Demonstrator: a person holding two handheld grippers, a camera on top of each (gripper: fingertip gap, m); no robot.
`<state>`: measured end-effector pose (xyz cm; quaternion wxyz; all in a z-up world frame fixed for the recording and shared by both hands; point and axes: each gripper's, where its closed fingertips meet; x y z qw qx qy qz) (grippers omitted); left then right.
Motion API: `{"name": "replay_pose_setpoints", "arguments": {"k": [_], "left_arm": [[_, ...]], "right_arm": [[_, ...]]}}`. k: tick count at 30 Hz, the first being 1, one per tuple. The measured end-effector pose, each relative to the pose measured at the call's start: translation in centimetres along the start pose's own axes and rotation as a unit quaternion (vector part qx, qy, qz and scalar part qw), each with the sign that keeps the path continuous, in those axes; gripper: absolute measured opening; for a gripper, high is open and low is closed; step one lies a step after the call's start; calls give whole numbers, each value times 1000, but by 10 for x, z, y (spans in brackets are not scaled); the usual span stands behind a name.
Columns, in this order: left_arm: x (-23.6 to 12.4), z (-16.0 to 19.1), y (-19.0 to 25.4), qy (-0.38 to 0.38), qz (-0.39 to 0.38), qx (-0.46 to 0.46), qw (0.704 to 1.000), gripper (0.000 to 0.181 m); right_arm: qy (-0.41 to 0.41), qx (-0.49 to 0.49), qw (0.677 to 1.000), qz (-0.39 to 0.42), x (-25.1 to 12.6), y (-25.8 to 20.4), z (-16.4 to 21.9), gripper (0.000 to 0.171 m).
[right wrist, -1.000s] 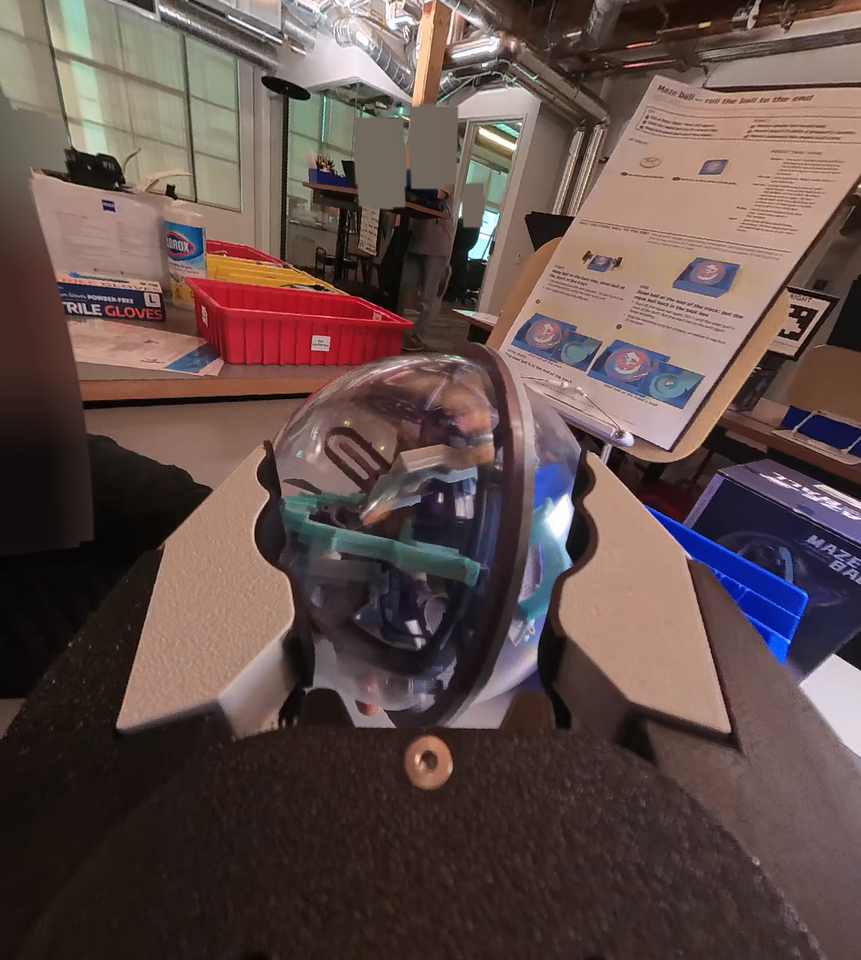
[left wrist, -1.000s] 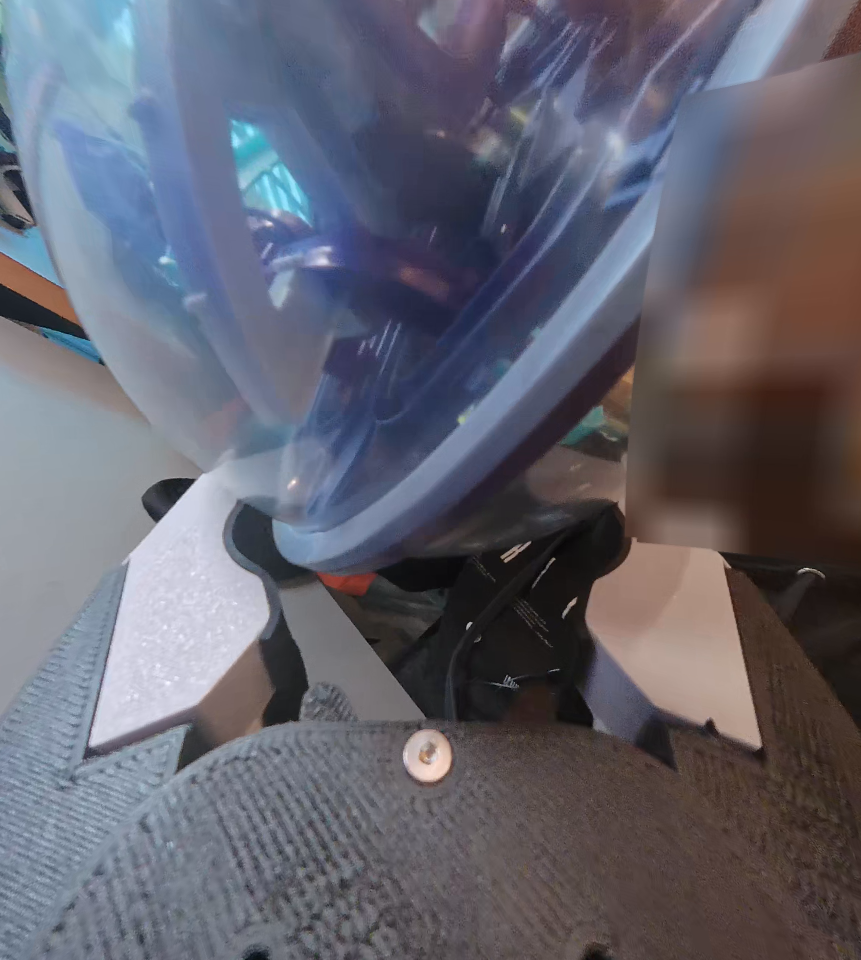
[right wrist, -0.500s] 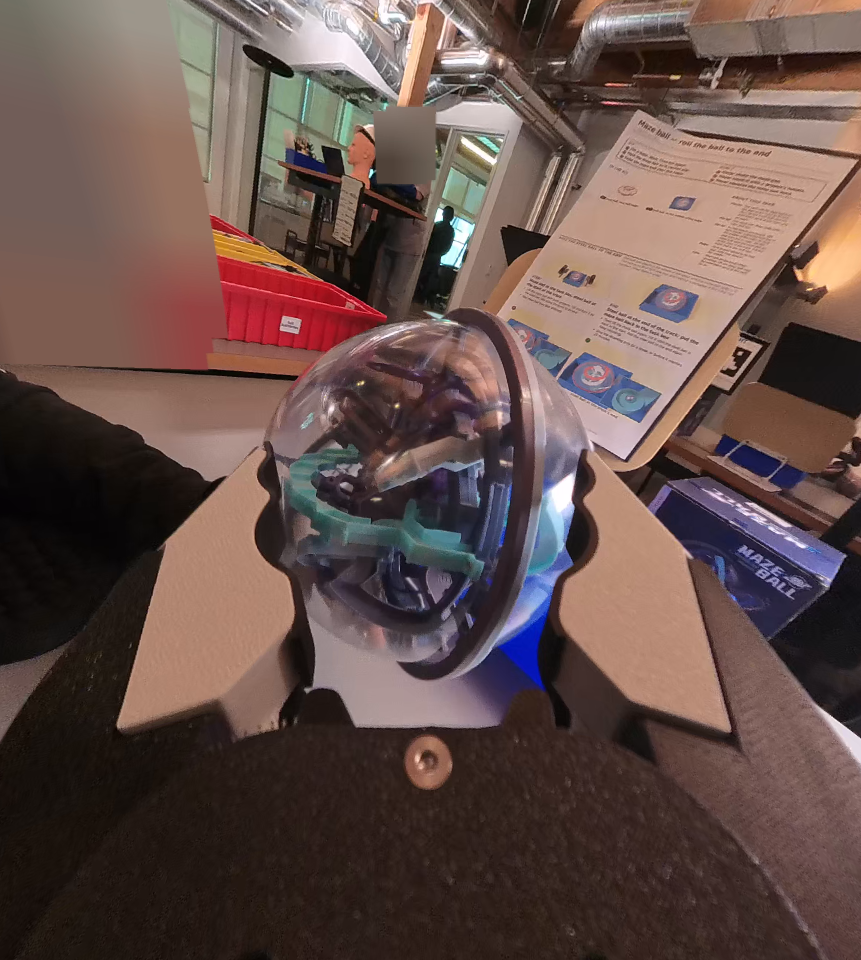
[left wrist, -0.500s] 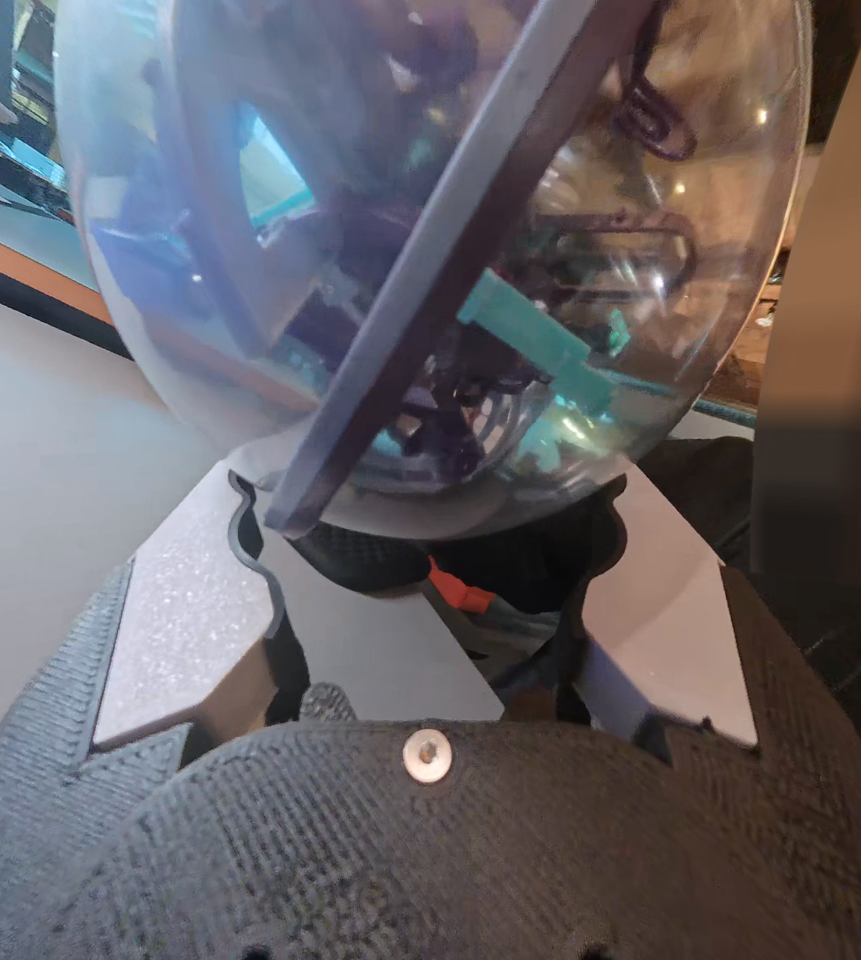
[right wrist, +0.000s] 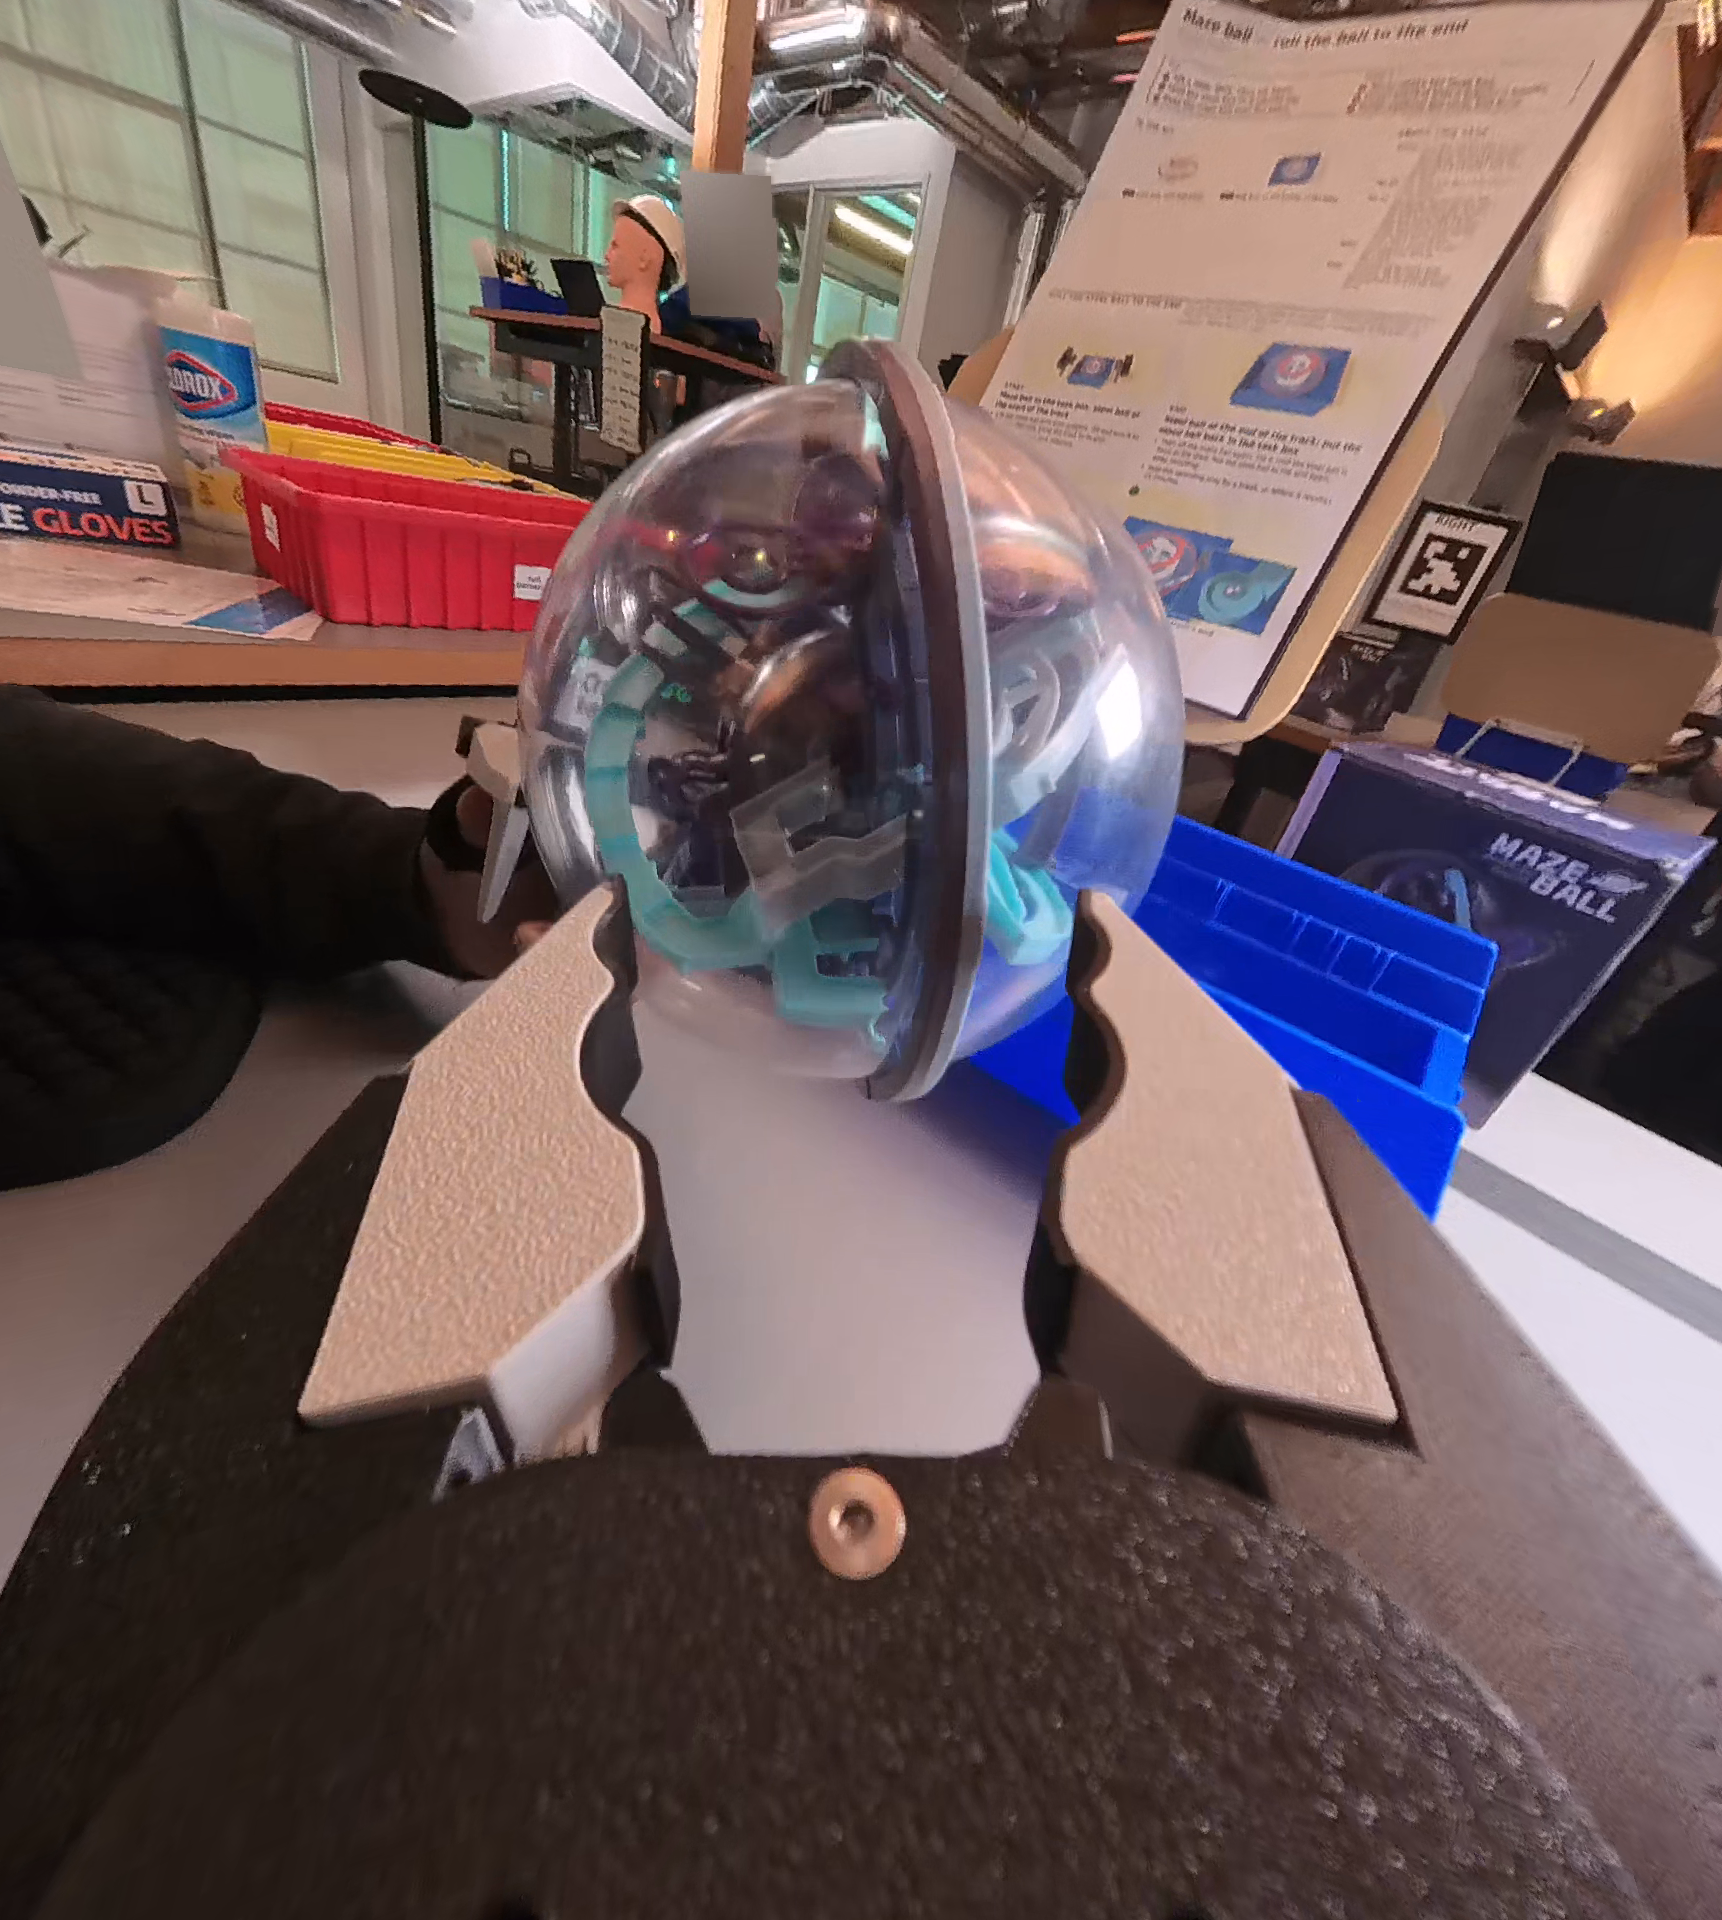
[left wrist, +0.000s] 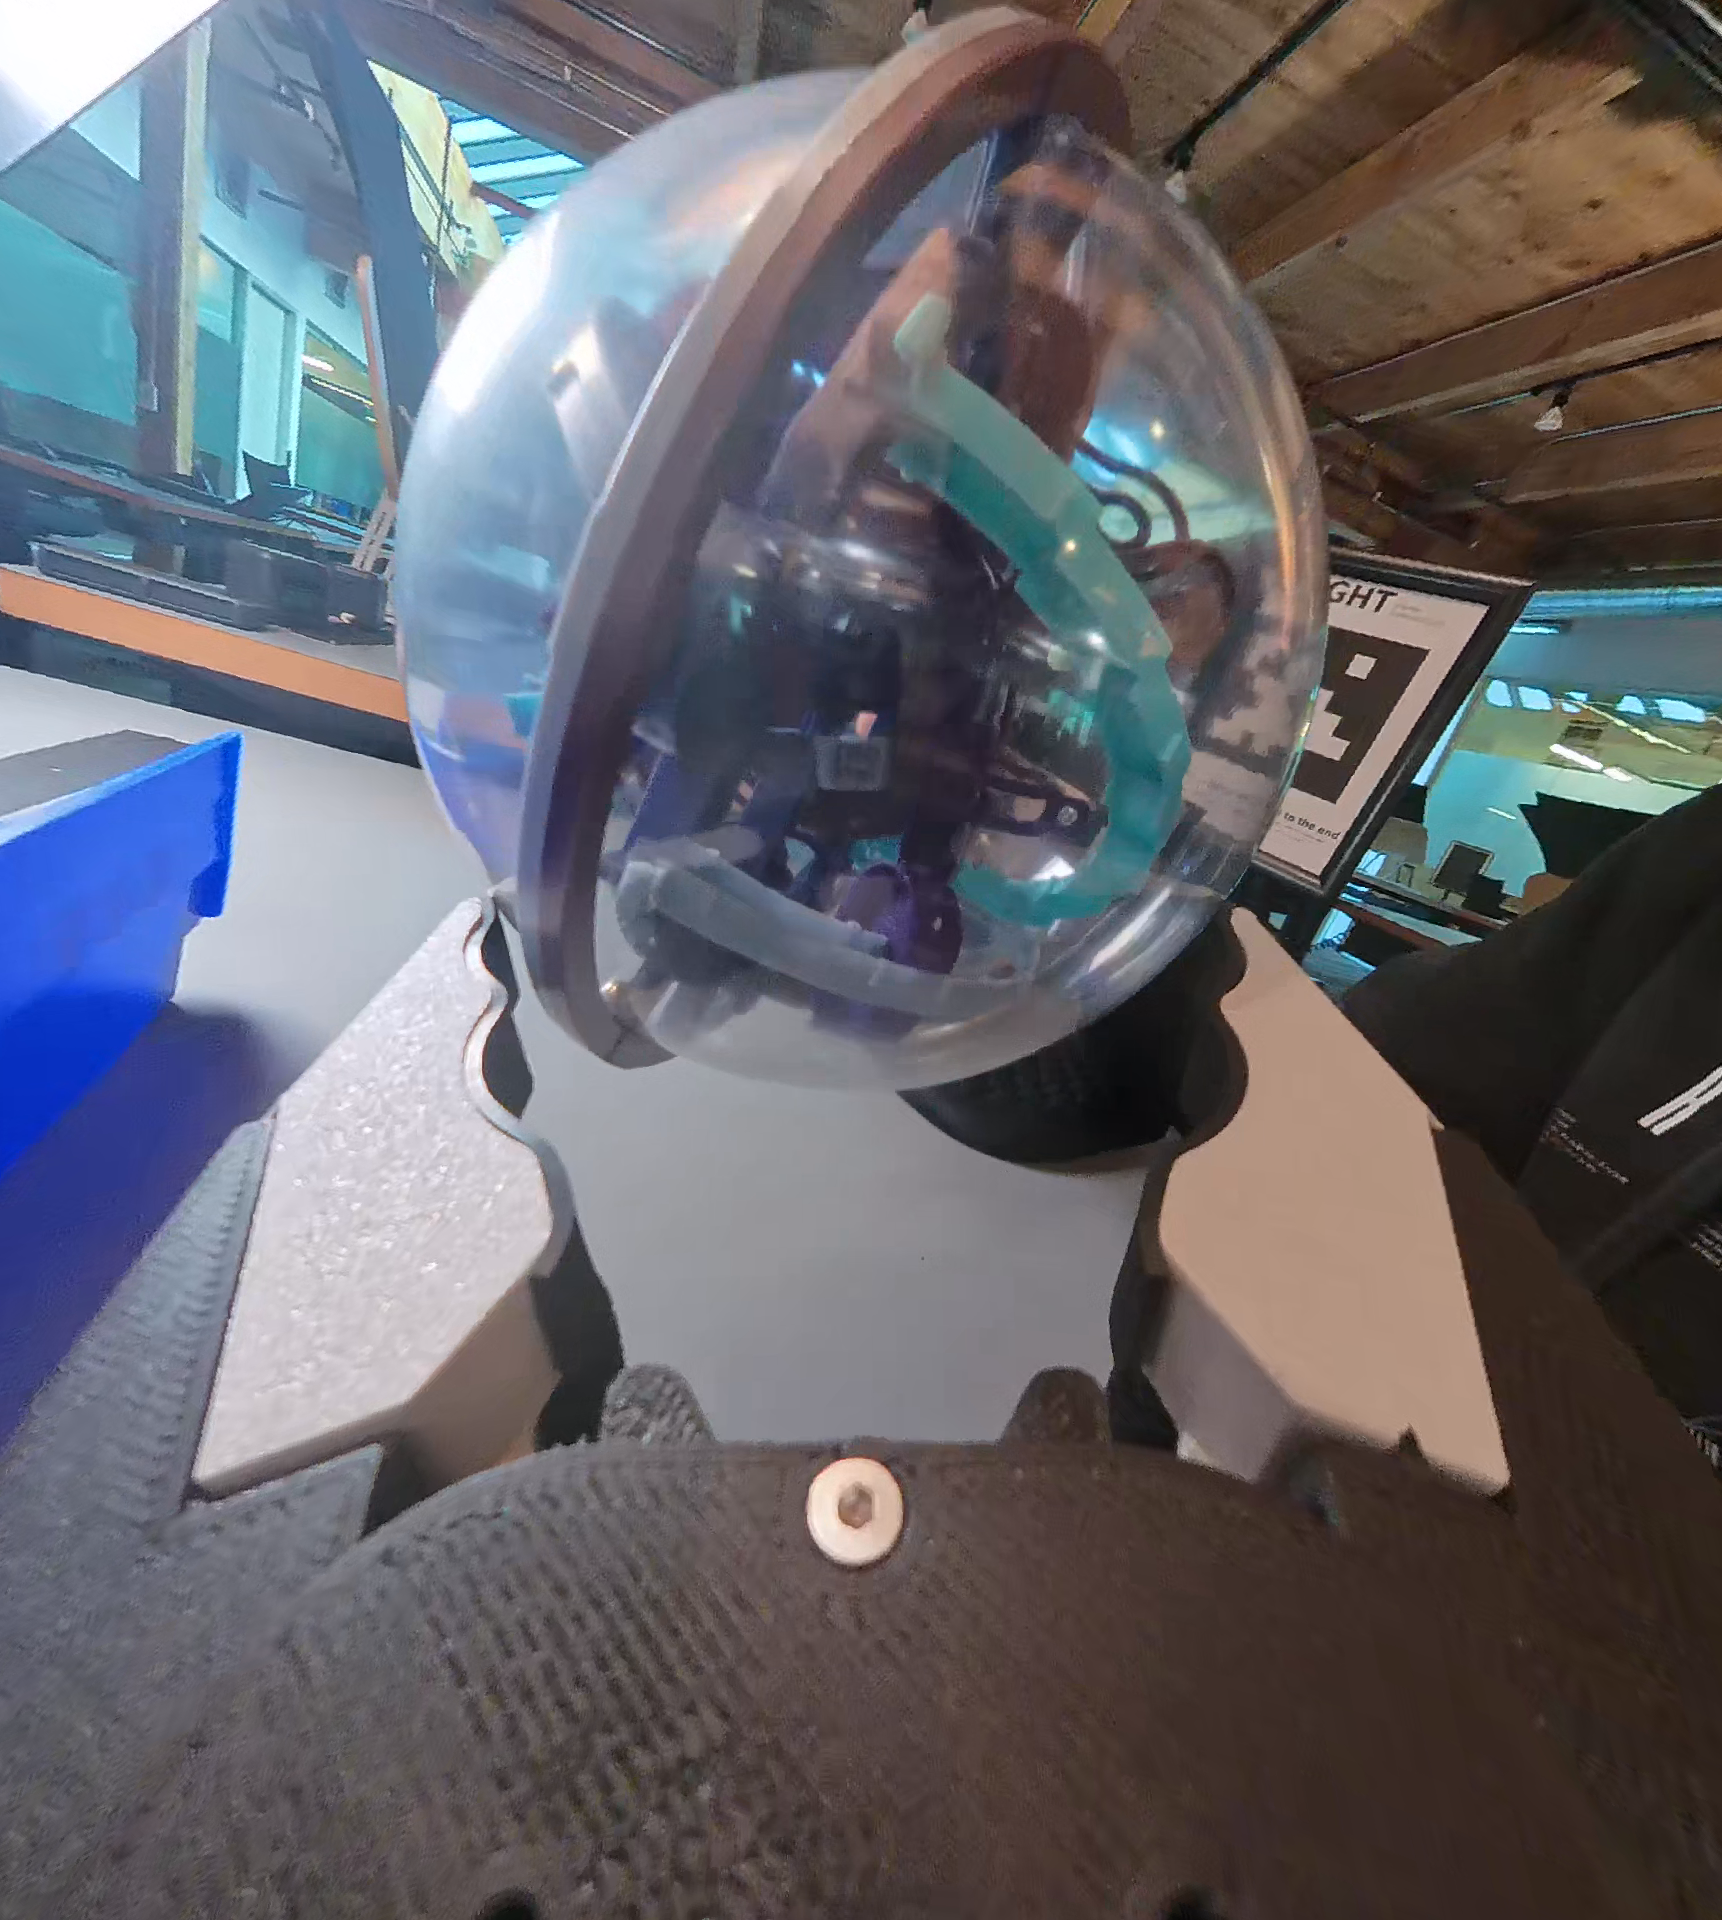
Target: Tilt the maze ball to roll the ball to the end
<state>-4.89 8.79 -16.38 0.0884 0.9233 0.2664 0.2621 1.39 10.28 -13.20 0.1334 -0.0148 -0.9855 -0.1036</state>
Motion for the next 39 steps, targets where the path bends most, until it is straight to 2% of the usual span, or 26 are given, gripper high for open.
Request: {"name": "replay_pose_setpoints", "arguments": {"k": [8,9,12,19,23,27,31,33,36,39], "left_arm": [[-15,2,-7,-12,-21,23,999,126],[-18,3,-9,-18,-24,31,999,126],[-25,5,-11,-31,-19,40,999,125],[-36,28,-19,-114,-20,135,984,126],[-49,35,-29,-164,-45,210,963,121],[-68,40,-37,-217,-84,314,921,120],[-94,49,-51,-298,-131,462,825,121],[-103,48,-54,-319,-147,512,784,120],[-111,45,-51,-326,-152,546,757,119],[-118,39,-49,-339,-156,603,705,112]], "right_arm": [[0,24,1000,-12,-9,-2,26,56],[0,21,1000,-11,-10,-2,29,49],[-5,-27,1000,8,-15,2,36,7],[-3,-99,995,21,-16,3,47,7],[-19,-234,972,25,-14,0,52,7],[-25,-337,941,10,-10,-12,57,7],[-33,-440,896,-55,-10,-36,73,7],[-47,-462,882,-81,-10,-44,85,7],[-63,-475,872,-101,-10,-49,96,7],[-78,-473,870,-120,-13,-54,104,7]]}}
Point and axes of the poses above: each gripper's, where its closed fingertips meet, x out along the fingers, z out of its underside, y = z × x across the jaws, and after that the axes turned 13 degrees about y, right-handed
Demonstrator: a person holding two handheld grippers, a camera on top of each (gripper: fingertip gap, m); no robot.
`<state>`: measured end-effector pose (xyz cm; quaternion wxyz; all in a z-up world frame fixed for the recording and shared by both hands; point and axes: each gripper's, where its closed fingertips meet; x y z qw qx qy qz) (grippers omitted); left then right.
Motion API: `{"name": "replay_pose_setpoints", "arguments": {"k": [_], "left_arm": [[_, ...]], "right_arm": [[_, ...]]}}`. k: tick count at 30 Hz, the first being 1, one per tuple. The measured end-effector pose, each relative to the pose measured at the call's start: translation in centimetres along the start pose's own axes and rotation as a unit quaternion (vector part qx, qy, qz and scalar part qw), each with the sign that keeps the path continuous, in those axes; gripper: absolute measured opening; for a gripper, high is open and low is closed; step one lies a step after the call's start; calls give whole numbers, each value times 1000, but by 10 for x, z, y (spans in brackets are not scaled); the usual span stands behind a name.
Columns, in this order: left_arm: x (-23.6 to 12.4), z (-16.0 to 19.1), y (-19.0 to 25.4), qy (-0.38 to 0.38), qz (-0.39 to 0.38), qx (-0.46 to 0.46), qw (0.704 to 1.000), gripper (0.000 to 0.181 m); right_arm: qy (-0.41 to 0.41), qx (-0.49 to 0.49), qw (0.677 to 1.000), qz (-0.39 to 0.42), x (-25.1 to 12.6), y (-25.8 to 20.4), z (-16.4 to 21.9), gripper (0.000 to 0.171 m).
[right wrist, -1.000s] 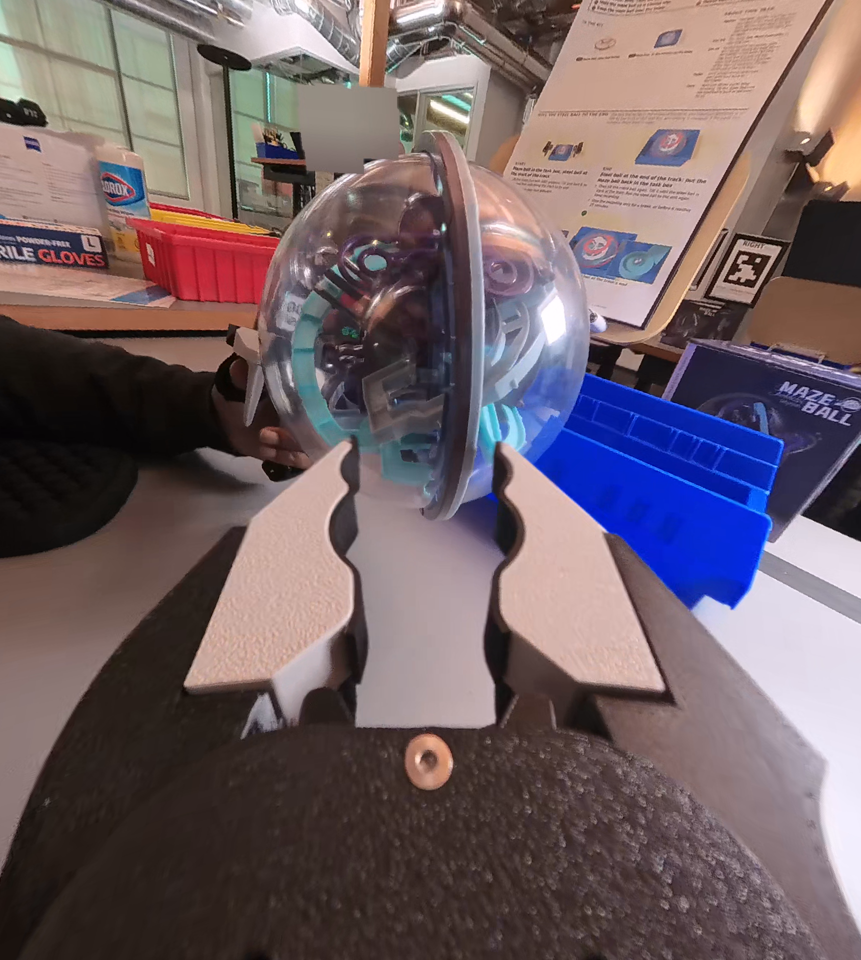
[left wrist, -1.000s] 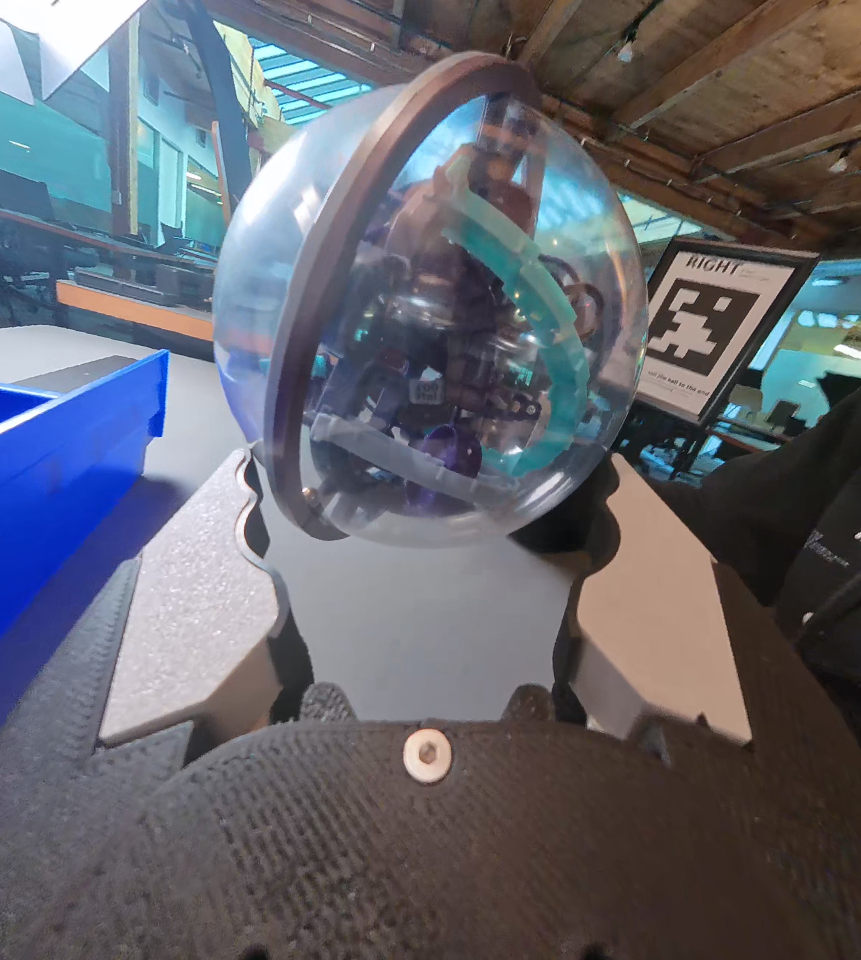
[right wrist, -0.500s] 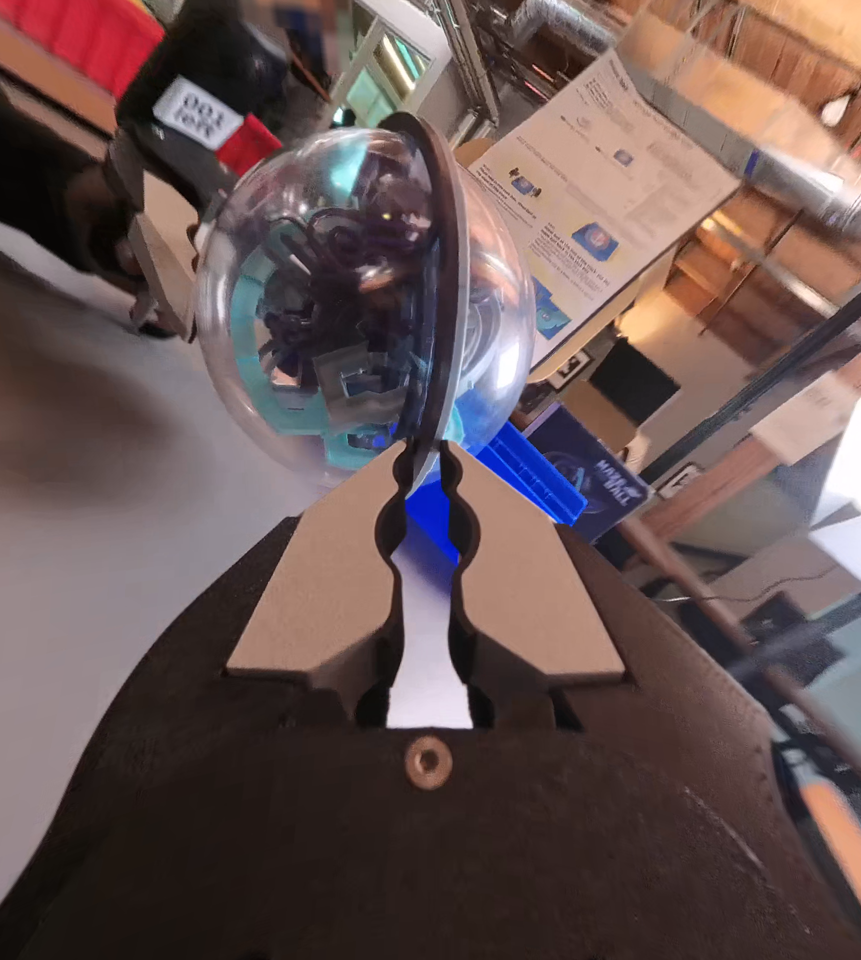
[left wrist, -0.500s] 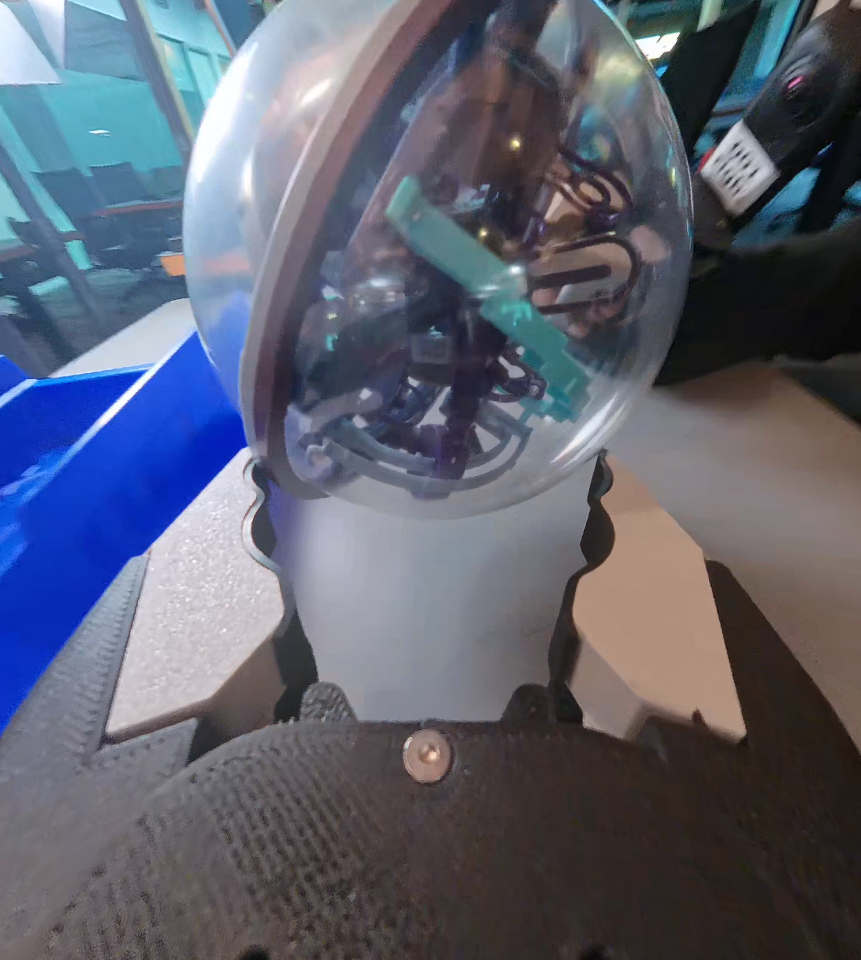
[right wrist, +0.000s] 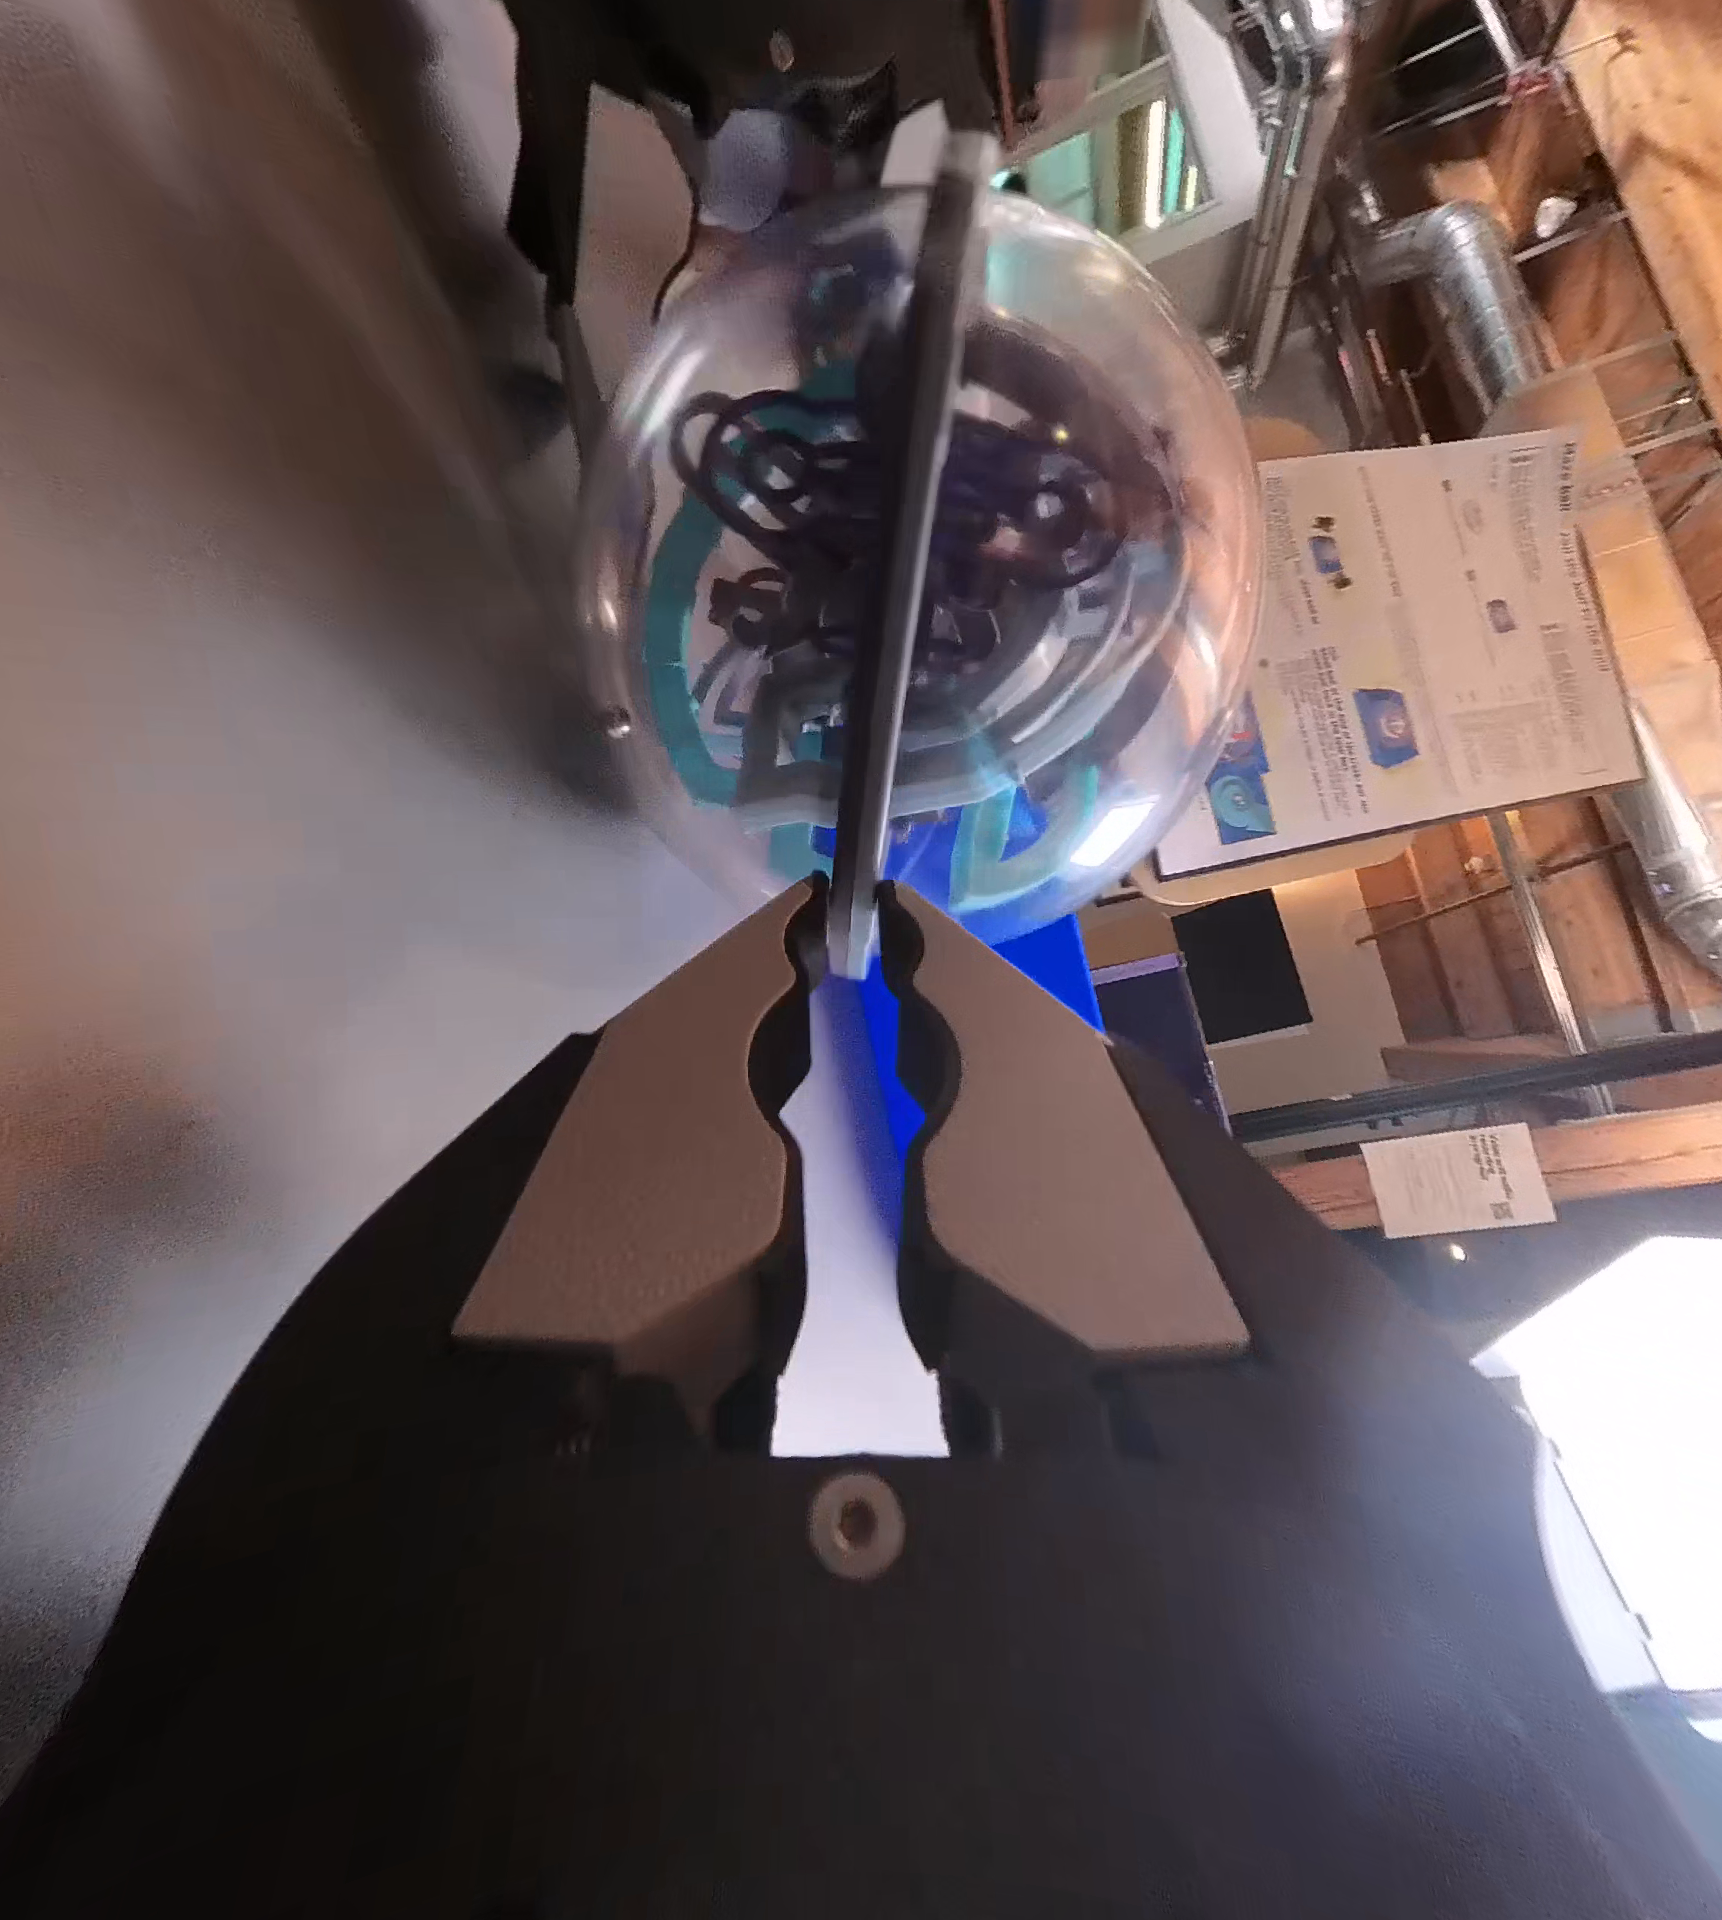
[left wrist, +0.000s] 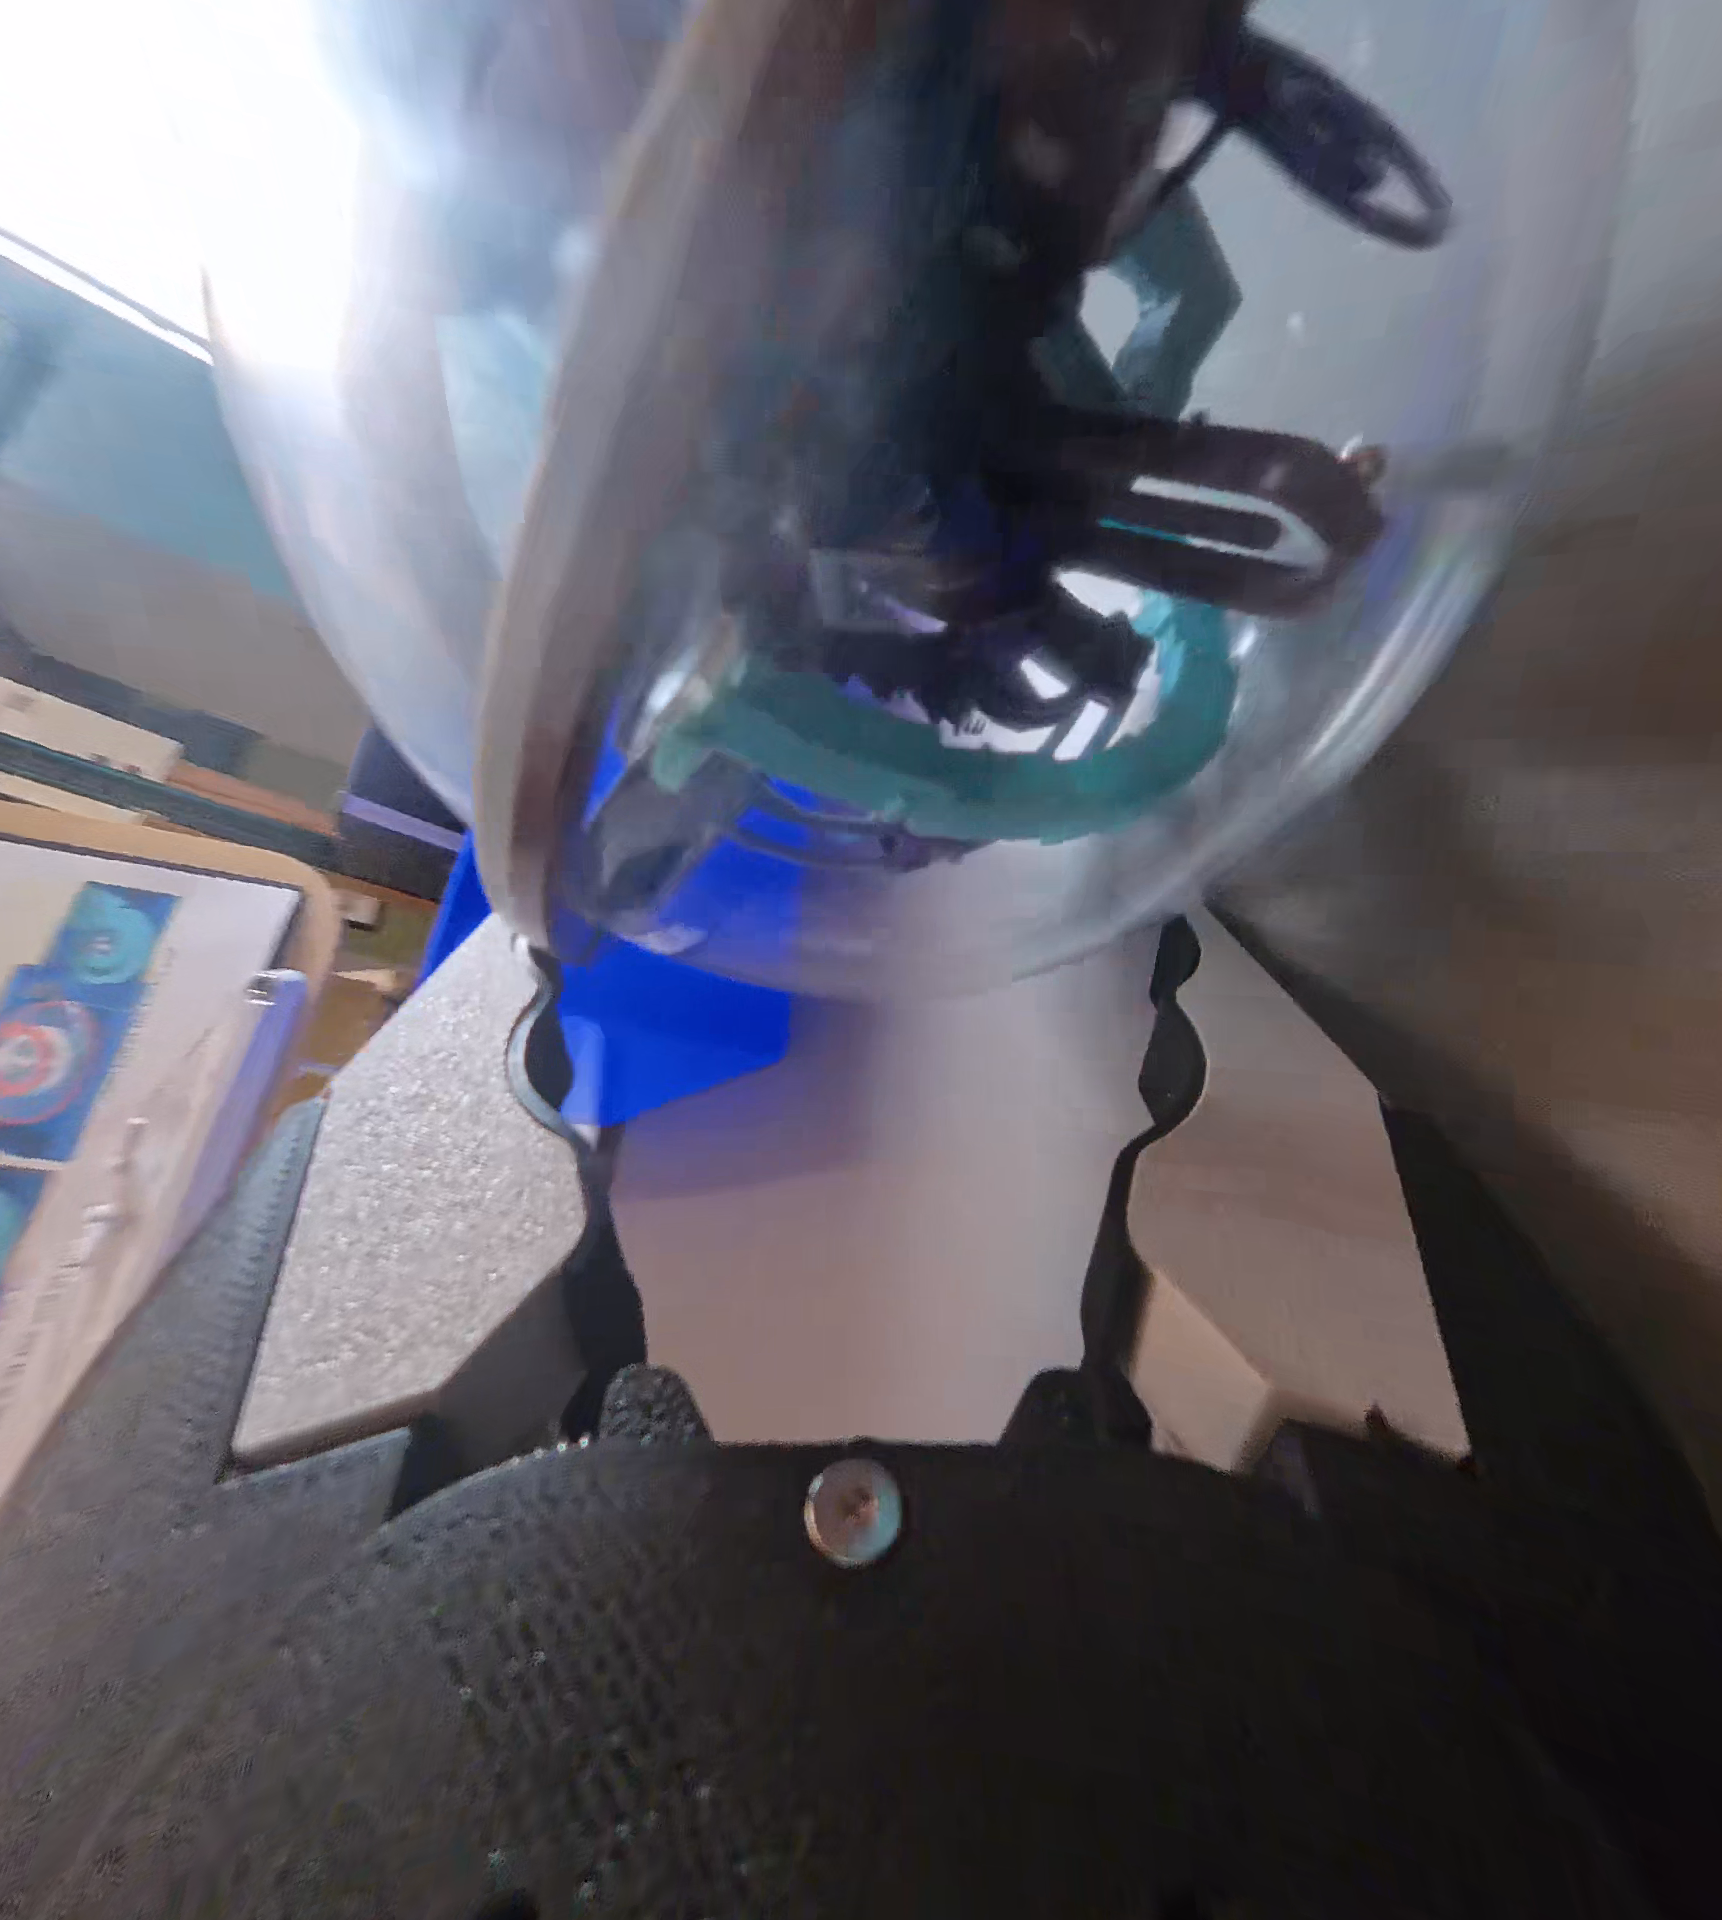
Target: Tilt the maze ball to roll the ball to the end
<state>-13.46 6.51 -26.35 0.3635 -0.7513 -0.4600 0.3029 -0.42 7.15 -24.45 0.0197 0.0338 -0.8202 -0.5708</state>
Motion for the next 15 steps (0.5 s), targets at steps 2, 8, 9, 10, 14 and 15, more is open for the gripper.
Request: {"name": "replay_pose_setpoints", "arguments": {"k": [2,8,9,10,14,15], "left_arm": [[-5,0,-5,-8,-23,36,999,106],[-20,-6,-10,20,-29,-13,999,90],[-22,-9,-9,27,-27,-10,999,87],[-23,-13,-7,33,-23,-2,999,86],[-27,-24,-2,42,-21,19,999,89],[-29,-25,-2,42,-23,31,998,87]], "right_arm": [[0,6,1000,0,0,0,1,8],[-1,17,1000,-6,1,-3,2,8],[-2,16,1000,-6,1,-3,3,8],[-2,16,1000,-5,1,-3,3,8],[-9,1,1000,-13,-1,-5,4,8],[-13,-2,1000,-14,-1,-5,6,8]]}}
Point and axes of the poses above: each gripper's, where its closed fingertips meet, x out along the fingers, z out of its underside, y = z × x across the jaws, and after that the axes turned 13 degrees about y, right-handed
